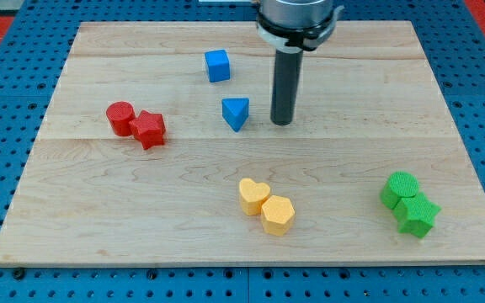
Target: Push the blue cube towards left
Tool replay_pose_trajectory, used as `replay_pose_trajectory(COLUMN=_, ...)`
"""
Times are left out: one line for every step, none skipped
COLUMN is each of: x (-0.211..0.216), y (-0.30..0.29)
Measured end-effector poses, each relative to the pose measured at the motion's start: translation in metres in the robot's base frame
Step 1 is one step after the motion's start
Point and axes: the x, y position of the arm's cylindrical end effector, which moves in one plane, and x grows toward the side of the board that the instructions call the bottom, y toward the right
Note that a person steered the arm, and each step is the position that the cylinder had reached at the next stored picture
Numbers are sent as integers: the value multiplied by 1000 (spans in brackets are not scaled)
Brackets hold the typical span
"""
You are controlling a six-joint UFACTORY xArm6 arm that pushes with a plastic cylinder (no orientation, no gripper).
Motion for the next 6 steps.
replay_pose_trajectory(x=-15, y=-82)
replay_pose_trajectory(x=-36, y=-25)
replay_pose_trajectory(x=-97, y=19)
replay_pose_trajectory(x=-115, y=-50)
replay_pose_trajectory(x=-112, y=-128)
replay_pose_trajectory(x=-142, y=-140)
